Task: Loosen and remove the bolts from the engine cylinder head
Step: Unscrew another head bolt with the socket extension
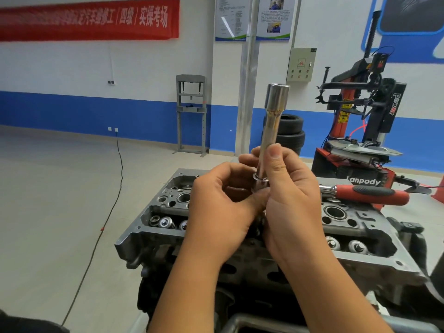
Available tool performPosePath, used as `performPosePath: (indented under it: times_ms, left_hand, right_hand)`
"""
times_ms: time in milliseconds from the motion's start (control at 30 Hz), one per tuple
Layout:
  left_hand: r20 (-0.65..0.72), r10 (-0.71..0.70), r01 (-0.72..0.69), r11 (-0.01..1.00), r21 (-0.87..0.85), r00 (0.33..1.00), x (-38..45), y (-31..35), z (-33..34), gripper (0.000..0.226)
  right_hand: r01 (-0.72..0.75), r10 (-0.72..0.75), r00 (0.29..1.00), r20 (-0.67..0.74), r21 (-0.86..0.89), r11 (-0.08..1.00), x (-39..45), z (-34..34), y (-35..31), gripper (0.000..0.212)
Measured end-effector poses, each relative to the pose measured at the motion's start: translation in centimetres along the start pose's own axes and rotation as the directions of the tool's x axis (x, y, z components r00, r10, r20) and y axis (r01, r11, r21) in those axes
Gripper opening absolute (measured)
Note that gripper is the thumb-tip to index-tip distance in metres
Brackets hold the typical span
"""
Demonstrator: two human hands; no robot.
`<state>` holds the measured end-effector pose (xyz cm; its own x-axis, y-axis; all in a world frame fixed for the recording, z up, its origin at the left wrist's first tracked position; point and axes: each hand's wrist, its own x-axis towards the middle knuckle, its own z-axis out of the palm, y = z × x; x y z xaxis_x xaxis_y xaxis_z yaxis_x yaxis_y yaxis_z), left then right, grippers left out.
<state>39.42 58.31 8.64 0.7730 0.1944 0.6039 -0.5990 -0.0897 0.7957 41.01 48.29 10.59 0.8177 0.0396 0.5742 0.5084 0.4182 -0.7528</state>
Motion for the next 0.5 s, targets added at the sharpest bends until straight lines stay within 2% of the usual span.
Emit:
performPosePath:
  times_ms: [100, 200, 333, 500]
  left_hand:
    - [-0.054, -0.003, 0.006, 0.999, 0.039, 0.999, -0.03, -0.39, -0.04, 0.029]
    - [0.048, 0.016, -0.016, 1.0, 0.002, 0.999, 0.04, -0.32, -0.24, 0.029]
    - [0.182, 0.009, -0.001, 0.999, -0.044, 0.983, -0.04, 0.1, -0.49, 0.025]
    - [0.038, 0.005, -0.004, 1.0, -0.003, 0.999, -0.2, 0.1, -0.21, 0.02]
  right_hand:
    - [0.023, -0.023, 1.0, 0.006, -0.024, 0.999, 0.0, 0.03, -0.15, 0.026]
    - [0.034, -0.034, 0.999, -0.006, -0.042, 0.999, 0.09, -0.15, 0.11, 0.026]
    - [0.025, -0.029, 0.998, -0.053, -0.065, 0.998, 0.02, -0.21, 0.14, 0.043]
    - [-0.003, 0.002, 1.0, -0.025, -0.038, 0.999, 0.07, 0.01, 0.07, 0.04]
